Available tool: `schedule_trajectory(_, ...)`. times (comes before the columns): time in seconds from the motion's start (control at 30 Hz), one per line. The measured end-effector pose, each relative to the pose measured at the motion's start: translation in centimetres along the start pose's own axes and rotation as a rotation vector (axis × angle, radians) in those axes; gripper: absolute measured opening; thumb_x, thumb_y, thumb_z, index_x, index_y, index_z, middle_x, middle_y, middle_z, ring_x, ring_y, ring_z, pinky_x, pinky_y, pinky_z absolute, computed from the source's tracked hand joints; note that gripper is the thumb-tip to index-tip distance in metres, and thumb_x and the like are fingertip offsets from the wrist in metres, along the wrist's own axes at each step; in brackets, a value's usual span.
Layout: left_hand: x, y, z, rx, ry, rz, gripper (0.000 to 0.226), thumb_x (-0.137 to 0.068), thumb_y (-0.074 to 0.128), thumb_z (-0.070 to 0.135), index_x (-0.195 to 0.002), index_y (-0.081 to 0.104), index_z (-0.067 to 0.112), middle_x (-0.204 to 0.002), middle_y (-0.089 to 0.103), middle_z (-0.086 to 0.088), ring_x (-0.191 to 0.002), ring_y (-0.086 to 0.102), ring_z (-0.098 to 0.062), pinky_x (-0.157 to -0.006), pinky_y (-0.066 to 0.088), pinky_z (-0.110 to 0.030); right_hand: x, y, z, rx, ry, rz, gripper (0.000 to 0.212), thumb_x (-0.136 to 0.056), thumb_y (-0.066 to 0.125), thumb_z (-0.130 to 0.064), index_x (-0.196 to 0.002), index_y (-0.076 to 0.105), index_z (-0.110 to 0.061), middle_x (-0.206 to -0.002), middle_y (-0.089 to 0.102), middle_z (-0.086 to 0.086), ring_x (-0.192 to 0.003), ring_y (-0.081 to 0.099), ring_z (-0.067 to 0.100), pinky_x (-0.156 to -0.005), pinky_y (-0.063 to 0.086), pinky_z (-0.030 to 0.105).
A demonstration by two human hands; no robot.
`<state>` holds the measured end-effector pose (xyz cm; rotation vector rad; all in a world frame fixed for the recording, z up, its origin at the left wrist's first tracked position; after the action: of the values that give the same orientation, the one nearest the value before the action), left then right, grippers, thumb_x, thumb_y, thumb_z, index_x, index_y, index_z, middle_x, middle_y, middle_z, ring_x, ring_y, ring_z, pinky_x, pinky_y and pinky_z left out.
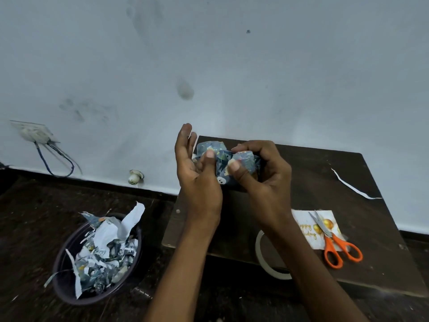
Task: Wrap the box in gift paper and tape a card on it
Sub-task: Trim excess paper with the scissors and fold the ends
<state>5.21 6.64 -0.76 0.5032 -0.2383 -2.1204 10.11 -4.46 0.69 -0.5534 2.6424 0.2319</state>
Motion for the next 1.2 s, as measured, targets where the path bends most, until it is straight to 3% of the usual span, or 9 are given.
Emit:
schedule_trajectory(0.17,-0.6,-0.7,-0.4,0.1,-0.06,0.046,0.055,-0.099,0.038,-0.014,-0.145,0.044,0.015,-0.152,0.046,0.005,-0.142,0.041,-0.005,-0.097,0.046,-0.016,1.2,1.4,-0.5,0.13,-0.113,0.039,0.025,-0.075,0.082,-0.005,-0.092,0.065,0.001,-0.105,0.055,0.014,-0.099,0.061,0.012,-0.081,0.047,0.015)
schedule_trajectory(0.3,-0.5,-0.8,-0.5,0.106,-0.06,0.063,0.054,-0.1,0.037,-0.013,-0.142,0.045,0.02,-0.151,0.047,0.005,-0.14,0.043,-0.004,-0.104,0.045,-0.022,1.4,1.6,0.1,0.148,-0.096,0.055,0.021,-0.076,0.079,-0.007,-0.078,0.062,0.005,-0.101,0.053,0.014,-0.092,0.056,0.006,-0.08,0.043,0.013)
schedule_trajectory(0.47,-0.4,-0.5,-0.9,0.091,-0.049,0.069,0.056,-0.098,0.039,-0.015,-0.145,0.044,0.015,-0.149,0.048,0.003,-0.141,0.044,-0.008,-0.095,0.046,-0.016,1.0,1.1,1.0,0.053,0.017,0.041,0.008,-0.08,0.077,-0.012,-0.08,0.07,-0.013,-0.105,0.055,0.009,-0.093,0.059,0.003,-0.079,0.047,0.015)
schedule_trajectory(0.67,-0.4,-0.7,-1.3,0.086,-0.058,0.08,0.055,-0.098,0.042,-0.014,-0.147,0.044,0.012,-0.143,0.052,0.009,-0.14,0.044,-0.006,-0.093,0.048,-0.017,1.3,1.1,2.0,0.093,0.12,0.017,0.012,-0.091,0.073,-0.008,-0.082,0.075,-0.001,-0.109,0.063,0.006,-0.097,0.064,0.004,-0.078,0.049,0.015)
schedule_trajectory(0.83,-0.5,-1.0,-1.6,0.064,-0.051,0.096,0.053,-0.1,0.041,-0.012,-0.147,0.043,0.014,-0.149,0.048,0.005,-0.14,0.045,-0.006,-0.097,0.047,-0.018,1.3,1.2,1.6,0.265,0.007,-0.004,0.019,-0.094,0.065,-0.013,-0.081,0.071,-0.001,-0.108,0.066,0.002,-0.097,0.064,0.003,-0.08,0.045,0.012)
schedule_trajectory(0.93,-0.5,-0.9,-1.8,0.063,-0.033,0.11,0.049,-0.102,0.041,-0.009,-0.144,0.044,0.017,-0.149,0.048,0.004,-0.139,0.045,-0.007,-0.099,0.045,-0.018,1.2,0.9,1.1,0.347,-0.104,0.036,0.006,-0.091,0.072,-0.008,-0.092,0.07,-0.003,-0.101,0.068,0.003,-0.094,0.065,0.005,-0.079,0.048,0.015)
schedule_trajectory(1.07,-0.4,-1.1,-2.3,0.027,-0.02,0.119,0.042,-0.105,0.043,0.003,-0.144,0.045,0.016,-0.15,0.049,0.002,-0.138,0.046,-0.005,-0.101,0.045,-0.019,1.1,0.5,1.3,0.16,-0.001,0.132,0.025,-0.082,0.08,0.003,-0.096,0.061,-0.008,-0.092,0.073,0.003,-0.09,0.074,0.016,-0.081,0.059,0.028)
schedule_trajectory(1.2,-0.3,-1.1,-2.4,0.022,-0.021,0.154,0.035,-0.107,0.044,0.01,-0.142,0.047,0.016,-0.148,0.051,0.002,-0.137,0.047,-0.005,-0.096,0.047,-0.018,1.2,0.6,1.9,0.164,0.012,0.114,0.024,-0.081,0.083,-0.002,-0.1,0.068,-0.008,-0.101,0.071,0.003,-0.097,0.072,0.016,-0.085,0.058,0.027)
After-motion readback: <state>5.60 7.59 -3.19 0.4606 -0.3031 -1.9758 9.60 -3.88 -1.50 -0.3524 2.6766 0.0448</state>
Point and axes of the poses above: each hand's wrist, its own x-axis away from the middle knuckle, its own y-axis out of the palm, z = x × y, the point moved 3 cm from there along -x, towards the middle knuckle
